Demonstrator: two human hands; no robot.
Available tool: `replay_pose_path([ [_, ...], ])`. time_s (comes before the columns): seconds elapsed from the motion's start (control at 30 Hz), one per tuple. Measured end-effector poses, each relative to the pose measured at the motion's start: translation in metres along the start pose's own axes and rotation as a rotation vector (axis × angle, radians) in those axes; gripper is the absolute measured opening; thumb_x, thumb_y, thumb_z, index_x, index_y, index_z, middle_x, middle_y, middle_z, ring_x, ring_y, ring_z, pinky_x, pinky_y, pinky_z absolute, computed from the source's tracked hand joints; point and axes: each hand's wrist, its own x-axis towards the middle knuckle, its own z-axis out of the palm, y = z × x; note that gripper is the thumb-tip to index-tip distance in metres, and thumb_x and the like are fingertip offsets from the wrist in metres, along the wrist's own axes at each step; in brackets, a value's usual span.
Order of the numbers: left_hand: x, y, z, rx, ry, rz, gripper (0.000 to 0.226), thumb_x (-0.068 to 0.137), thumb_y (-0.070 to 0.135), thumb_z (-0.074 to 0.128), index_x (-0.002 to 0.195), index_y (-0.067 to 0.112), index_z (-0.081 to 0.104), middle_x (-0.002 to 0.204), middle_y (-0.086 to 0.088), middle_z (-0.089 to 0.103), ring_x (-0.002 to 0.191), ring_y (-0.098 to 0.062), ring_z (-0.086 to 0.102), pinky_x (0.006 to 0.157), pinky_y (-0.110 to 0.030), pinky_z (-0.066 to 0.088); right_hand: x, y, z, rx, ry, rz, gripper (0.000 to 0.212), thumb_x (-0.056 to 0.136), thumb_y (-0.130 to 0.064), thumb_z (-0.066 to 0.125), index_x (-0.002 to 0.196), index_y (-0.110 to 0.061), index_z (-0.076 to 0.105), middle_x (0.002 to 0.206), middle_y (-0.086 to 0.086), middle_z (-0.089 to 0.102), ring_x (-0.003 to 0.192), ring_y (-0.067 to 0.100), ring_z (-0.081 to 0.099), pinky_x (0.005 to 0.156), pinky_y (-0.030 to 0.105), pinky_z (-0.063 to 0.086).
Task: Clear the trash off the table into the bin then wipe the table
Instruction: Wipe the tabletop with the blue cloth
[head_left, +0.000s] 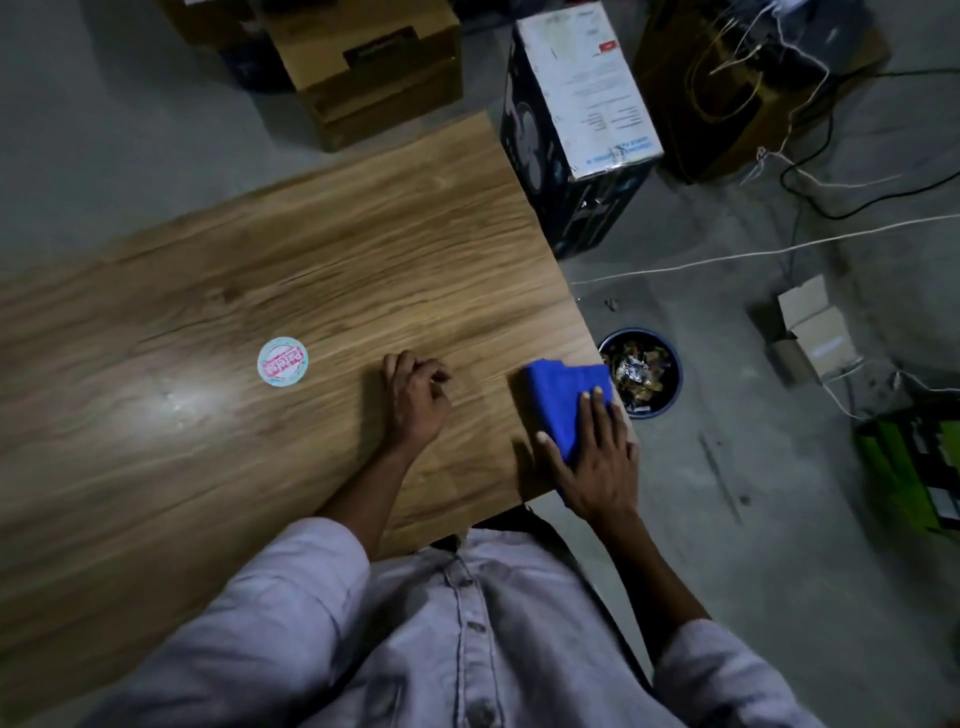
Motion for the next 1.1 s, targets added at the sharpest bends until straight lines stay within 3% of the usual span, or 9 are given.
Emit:
replay_pose_path([
  [0.1,0.017,-0.003,0.002,-0.01,0.021,0.047,0.044,0.07,0.021,0.033,0.085,0.014,0.074,0.089,-0.007,0.059,0.095,-0.033,0.05,0.085,-0.038,0.042,-0.009,0.001,-0.004,-0.009,0.067,0.056,0.089,0.094,-0.075,0.035,0.161,-0.019,0.024,0.171,0.0,0.012,0.155,0.027,0.019,0.112,0.05,0.035],
  [0.2,0.03,-0.008,0.004,0.035,0.009,0.079,0.046,0.069,0.02,0.032,0.089,0.014,0.074,0.092,-0.008,0.057,0.097,-0.034,0.05,0.084,-0.041,0.044,0.001,-0.005,0.001,-0.044,0.097,-0.035,0.079,0.097,-0.066,0.042,0.162,-0.025,0.022,0.171,0.001,0.01,0.158,0.025,0.007,0.117,0.05,0.028],
  [0.3,0.043,-0.012,0.003,0.058,0.033,0.086,0.045,0.071,0.018,0.035,0.091,0.014,0.075,0.095,-0.008,0.058,0.099,-0.033,0.049,0.087,-0.039,0.042,0.014,-0.006,0.013,-0.035,0.063,-0.076,0.078,0.1,-0.065,0.038,0.163,-0.023,0.017,0.171,0.003,0.009,0.158,0.026,0.003,0.123,0.054,0.019],
  [0.4,0.057,-0.015,-0.001,0.078,0.073,0.087,0.041,0.071,0.014,0.039,0.093,0.015,0.073,0.101,-0.009,0.058,0.101,-0.032,0.049,0.092,-0.037,0.038,0.017,-0.015,0.02,-0.046,0.08,0.022,0.078,0.101,-0.066,0.033,0.163,-0.023,0.014,0.171,0.006,0.007,0.158,0.03,0.0,0.123,0.058,0.013],
  [0.53,0.079,-0.02,-0.001,0.136,0.106,0.085,0.04,0.074,0.012,0.05,0.107,0.018,0.071,0.119,-0.011,0.062,0.113,-0.034,0.05,0.099,-0.045,0.039,0.027,-0.044,0.03,-0.036,0.078,0.19,0.08,0.1,-0.069,0.029,0.164,-0.025,0.009,0.171,0.009,-0.001,0.156,0.037,-0.009,0.12,0.067,0.0],
  [0.77,0.132,-0.029,-0.004,0.25,0.09,0.091,0.047,0.087,0.027,0.055,0.133,0.026,0.063,0.152,0.003,0.05,0.141,-0.026,0.041,0.113,-0.046,0.026,0.075,-0.104,0.037,-0.009,0.097,0.208,0.081,0.101,-0.067,0.031,0.163,-0.019,0.011,0.17,0.017,0.0,0.154,0.046,-0.008,0.12,0.067,0.005],
  [1.1,0.164,-0.047,-0.007,0.385,0.057,0.031,0.06,0.1,0.044,0.042,0.155,0.02,0.035,0.166,0.002,0.027,0.154,-0.019,0.021,0.119,-0.047,0.019,0.168,-0.165,0.041,0.02,0.207,0.146,0.072,0.106,-0.053,0.034,0.162,-0.012,0.017,0.168,0.022,0.005,0.153,0.049,-0.004,0.122,0.063,0.009],
])
